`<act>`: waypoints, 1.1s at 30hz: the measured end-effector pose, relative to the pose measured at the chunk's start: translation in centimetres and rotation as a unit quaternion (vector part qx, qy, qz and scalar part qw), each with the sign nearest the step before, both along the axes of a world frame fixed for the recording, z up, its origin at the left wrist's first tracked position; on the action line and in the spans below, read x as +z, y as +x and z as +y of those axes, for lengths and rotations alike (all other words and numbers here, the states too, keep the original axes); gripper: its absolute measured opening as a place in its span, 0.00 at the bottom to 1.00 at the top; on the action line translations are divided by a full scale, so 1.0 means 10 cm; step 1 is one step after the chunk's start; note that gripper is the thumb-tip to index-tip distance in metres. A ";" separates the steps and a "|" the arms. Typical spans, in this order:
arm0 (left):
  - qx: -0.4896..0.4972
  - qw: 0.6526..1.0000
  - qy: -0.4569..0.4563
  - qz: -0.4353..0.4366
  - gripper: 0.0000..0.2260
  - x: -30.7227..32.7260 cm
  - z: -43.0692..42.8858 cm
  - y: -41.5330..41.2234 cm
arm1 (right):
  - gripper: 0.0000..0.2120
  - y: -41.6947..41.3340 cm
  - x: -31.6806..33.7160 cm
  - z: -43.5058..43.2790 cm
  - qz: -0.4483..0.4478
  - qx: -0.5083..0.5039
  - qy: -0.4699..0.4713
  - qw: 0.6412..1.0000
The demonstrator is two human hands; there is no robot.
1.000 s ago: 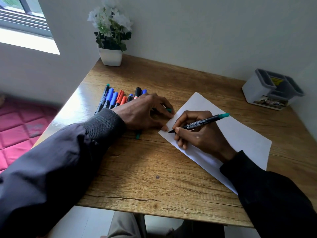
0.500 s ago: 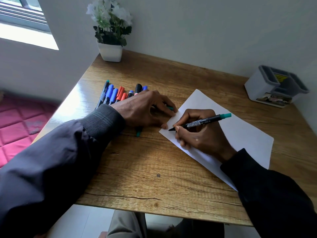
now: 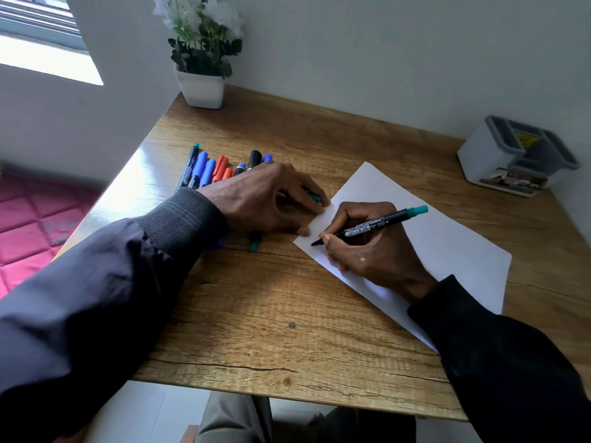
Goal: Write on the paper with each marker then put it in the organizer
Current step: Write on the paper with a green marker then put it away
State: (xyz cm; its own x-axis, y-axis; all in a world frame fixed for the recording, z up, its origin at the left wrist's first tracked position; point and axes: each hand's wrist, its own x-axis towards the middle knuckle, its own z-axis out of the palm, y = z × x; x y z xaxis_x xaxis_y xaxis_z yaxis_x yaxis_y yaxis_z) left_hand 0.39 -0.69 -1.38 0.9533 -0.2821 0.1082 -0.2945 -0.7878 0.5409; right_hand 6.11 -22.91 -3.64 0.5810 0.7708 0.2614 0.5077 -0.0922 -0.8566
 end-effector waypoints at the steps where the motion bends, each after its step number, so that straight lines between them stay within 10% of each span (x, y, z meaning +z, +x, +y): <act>1: -0.001 1.000 0.001 -0.001 0.18 0.00 0.00 0.00 | 0.03 0.00 0.00 0.00 -0.001 0.001 0.000 1.000; 33: -0.011 1.000 0.001 0.003 0.18 -0.02 0.04 0.01 | 0.04 -0.02 -0.01 0.03 -0.006 -0.024 0.011 1.000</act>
State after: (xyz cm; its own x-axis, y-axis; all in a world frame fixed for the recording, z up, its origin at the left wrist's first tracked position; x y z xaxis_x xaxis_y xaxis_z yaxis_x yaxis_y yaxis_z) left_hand 0.49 -0.30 -1.62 0.9476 -0.3028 0.1017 -0.3081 -0.7824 0.5412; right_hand 5.95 -22.56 -3.73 0.6135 0.7361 0.2860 0.5140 -0.0973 -0.8522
